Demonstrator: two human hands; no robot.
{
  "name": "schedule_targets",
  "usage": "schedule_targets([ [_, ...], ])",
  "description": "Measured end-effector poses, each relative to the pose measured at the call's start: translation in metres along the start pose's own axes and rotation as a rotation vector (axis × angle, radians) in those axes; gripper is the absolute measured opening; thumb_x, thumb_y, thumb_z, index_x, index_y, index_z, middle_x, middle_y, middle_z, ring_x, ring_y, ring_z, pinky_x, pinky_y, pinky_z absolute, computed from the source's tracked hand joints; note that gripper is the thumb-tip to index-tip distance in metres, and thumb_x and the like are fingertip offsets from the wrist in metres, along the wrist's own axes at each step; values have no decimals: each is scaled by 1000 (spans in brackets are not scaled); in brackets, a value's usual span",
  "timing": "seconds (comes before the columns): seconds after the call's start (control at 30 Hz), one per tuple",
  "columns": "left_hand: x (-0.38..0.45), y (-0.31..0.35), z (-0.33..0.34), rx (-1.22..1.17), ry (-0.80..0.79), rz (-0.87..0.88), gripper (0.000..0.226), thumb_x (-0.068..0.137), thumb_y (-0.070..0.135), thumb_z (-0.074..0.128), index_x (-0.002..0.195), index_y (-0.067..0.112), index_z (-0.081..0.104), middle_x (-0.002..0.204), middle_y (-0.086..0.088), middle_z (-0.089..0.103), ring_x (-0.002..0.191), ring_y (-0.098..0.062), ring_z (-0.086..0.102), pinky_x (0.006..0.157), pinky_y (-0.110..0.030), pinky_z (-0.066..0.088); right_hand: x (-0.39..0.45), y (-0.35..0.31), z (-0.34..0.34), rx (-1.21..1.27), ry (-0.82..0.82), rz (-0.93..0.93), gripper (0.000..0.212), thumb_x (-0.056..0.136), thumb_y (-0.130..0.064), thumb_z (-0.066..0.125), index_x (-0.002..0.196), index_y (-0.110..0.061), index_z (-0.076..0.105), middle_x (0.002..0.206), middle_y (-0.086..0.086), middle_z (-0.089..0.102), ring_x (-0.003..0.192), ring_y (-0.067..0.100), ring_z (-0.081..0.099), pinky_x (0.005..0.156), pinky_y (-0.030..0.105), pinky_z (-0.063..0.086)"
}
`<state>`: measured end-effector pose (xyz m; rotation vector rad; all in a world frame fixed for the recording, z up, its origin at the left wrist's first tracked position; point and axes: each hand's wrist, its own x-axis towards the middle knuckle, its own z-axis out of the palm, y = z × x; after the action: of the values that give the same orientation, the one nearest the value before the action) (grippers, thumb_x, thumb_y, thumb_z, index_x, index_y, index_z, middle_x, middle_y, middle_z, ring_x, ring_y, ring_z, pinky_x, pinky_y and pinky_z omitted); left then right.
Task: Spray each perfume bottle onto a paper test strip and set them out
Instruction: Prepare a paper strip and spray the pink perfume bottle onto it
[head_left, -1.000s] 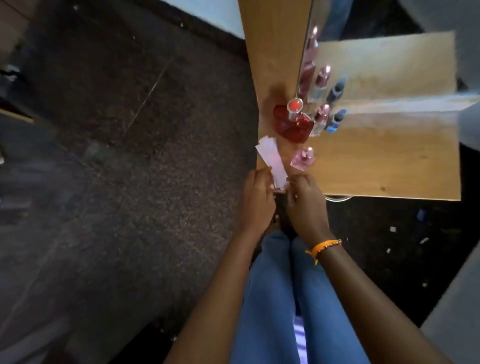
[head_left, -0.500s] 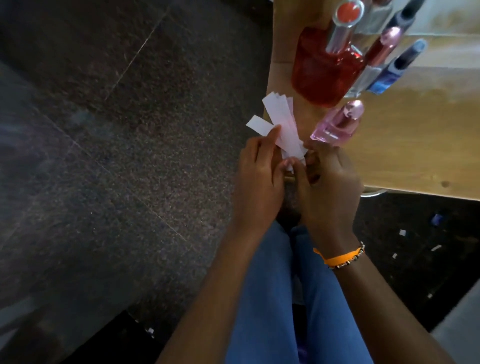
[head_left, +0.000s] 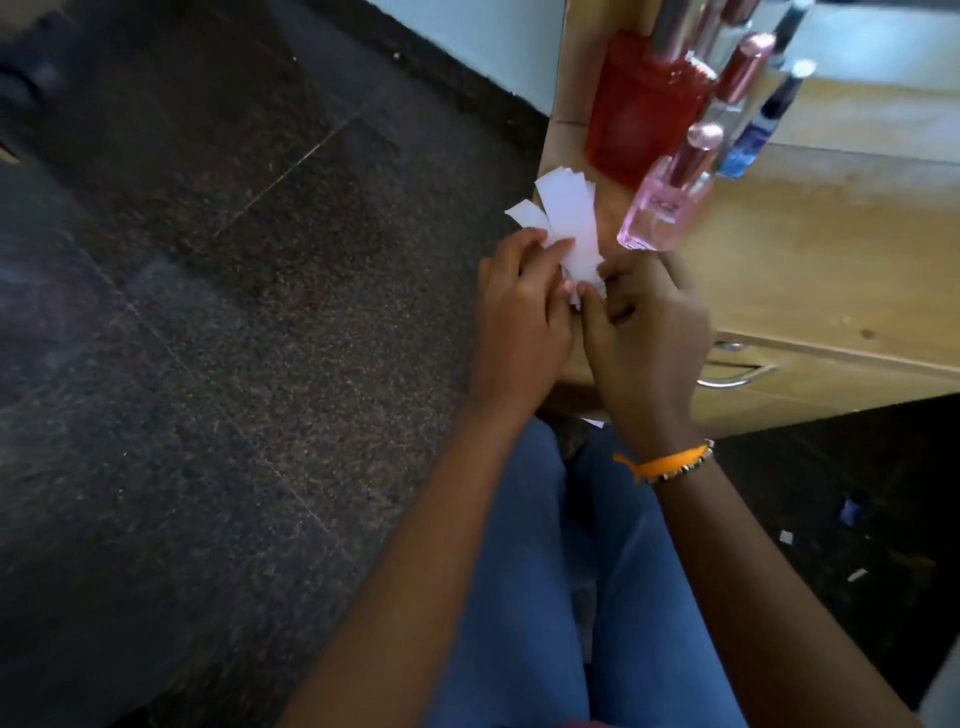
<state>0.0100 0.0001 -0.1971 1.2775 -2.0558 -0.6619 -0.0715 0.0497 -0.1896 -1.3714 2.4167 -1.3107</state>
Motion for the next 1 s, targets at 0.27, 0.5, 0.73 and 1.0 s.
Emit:
schedule_targets([
  [0.27,1,-1,-5,-65,-37,-6,37,88,6,56,125,9,57,135,-8,50,123,-23,41,95,-22,37,6,-2,-4,107,-35,96,13,77,-17,70,89,-11,68,85,8,72,78,22,65,64,23,37],
  [0.5,1,0,-4,-115,-38,-11,45,87,2,57,130,10,51,136,-7,52,122,-25,45,92,-22,37,14,-7,-5,130,8,126,3,78,-11,68,81,-11,68,79,5,71,74,17,65,68,26,47],
  [0.73,1,3,-6,-211,-35,-120,56,84,6,63,136,8,43,137,-11,45,120,-28,51,97,-39,47,16,-2,-7,252,-5,231,6,77,-12,71,78,-14,65,73,-6,64,73,13,63,73,36,54],
  [1.0,0,5,-6,-193,-47,-114,52,87,7,60,136,13,45,140,-9,43,123,-22,48,96,-31,47,8,2,-14,471,79,365,6,77,-13,71,79,-15,66,71,-8,65,71,10,65,73,41,58],
])
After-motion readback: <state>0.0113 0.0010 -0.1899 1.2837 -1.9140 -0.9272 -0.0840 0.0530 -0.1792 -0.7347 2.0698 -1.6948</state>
